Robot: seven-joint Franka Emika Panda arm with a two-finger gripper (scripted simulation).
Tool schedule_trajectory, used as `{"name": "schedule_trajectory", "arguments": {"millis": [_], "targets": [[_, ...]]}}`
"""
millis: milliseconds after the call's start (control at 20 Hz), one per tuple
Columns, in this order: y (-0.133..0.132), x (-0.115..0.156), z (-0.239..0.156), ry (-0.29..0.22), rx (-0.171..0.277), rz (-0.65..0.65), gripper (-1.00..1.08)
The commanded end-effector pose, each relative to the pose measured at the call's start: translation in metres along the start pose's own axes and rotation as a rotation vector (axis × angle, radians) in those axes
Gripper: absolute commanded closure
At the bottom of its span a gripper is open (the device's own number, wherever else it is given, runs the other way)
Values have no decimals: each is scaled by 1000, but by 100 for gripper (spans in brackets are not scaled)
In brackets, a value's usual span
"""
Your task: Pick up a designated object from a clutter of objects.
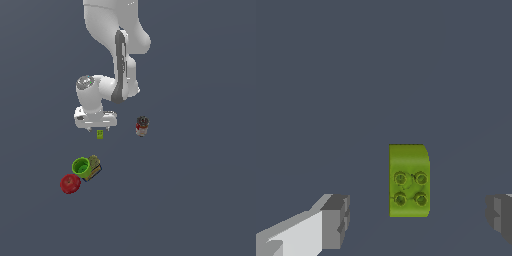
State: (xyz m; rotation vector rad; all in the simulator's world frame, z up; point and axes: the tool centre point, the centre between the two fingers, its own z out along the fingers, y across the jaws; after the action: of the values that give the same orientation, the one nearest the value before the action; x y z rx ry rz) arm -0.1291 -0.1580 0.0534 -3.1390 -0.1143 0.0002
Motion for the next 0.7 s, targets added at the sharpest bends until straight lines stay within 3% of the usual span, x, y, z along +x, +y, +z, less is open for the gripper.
{"name": "schedule_trajectory", "arguments": {"millis": [0,650], "targets": [[0,-1,8,-1,0,0,-92],[0,-1,42,0,0,0,-92]]}}
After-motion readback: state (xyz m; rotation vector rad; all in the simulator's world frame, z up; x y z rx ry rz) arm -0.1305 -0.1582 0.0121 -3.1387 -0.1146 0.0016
